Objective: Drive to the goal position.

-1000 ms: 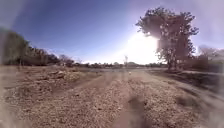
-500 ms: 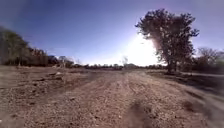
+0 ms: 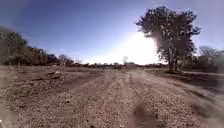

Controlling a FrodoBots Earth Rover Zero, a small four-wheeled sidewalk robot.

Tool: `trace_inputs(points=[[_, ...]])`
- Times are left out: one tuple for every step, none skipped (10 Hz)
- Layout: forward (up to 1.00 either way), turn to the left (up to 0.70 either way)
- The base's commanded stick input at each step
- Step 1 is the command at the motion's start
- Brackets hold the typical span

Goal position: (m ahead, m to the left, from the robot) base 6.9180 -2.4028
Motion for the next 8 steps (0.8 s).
trace_inputs(points=[[0.5, 0.0], [0.5, 0.0], [0.5, 0.0], [0.5, 0.0], [0.5, 0.0], [0.5, 0.0], [0.5, 0.0], [0.5, 0.0]])
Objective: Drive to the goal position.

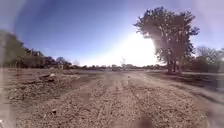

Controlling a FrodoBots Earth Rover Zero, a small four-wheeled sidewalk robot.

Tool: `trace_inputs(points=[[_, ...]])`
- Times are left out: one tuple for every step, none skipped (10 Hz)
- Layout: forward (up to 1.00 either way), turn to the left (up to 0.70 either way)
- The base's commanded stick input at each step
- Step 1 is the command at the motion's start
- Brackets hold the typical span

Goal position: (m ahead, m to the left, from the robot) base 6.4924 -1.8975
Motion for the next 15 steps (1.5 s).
trace_inputs(points=[[0.5, 0.0], [0.5, 0.0], [0.5, 0.0], [0.5, 0.0], [0.5, 0.0], [0.5, 0.0], [0.5, 0.0], [0.5, 0.0], [0.5, 0.0], [0.5, 0.0], [0.5, 0.0], [0.5, 0.0], [0.5, 0.0], [0.5, 0.0], [0.5, 0.0]])
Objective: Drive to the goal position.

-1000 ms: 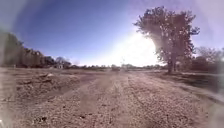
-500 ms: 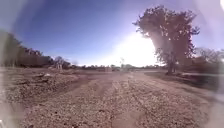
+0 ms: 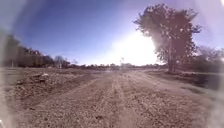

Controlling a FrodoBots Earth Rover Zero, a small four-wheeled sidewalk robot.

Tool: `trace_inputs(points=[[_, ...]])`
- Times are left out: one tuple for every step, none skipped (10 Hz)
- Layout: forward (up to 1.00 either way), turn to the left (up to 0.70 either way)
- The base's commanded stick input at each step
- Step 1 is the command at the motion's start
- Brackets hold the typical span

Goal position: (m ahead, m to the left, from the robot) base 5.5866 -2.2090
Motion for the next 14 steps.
trace_inputs(points=[[0.5, 0.0], [0.5, 0.0], [0.5, 0.0], [0.5, 0.0], [0.5, 0.0], [0.5, 0.0], [0.5, 0.0], [0.5, 0.0], [0.5, 0.0], [0.5, 0.0], [0.5, 0.0], [0.5, 0.0], [0.5, 0.0], [0.5, 0.0]])
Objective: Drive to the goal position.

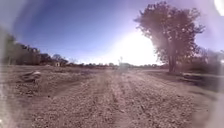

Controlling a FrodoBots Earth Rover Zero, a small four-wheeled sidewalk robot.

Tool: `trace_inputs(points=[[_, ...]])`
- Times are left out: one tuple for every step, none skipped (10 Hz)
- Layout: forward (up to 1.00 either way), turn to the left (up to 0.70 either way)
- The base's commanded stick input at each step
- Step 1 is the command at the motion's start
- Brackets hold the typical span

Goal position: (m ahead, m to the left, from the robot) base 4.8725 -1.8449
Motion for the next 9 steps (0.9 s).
trace_inputs(points=[[0.5, 0.0], [0.5, 0.0], [0.5, 0.0], [0.5, 0.0], [0.5, 0.0], [0.5, 0.0], [0.5, 0.0], [0.5, 0.0], [0.5, 0.0]])
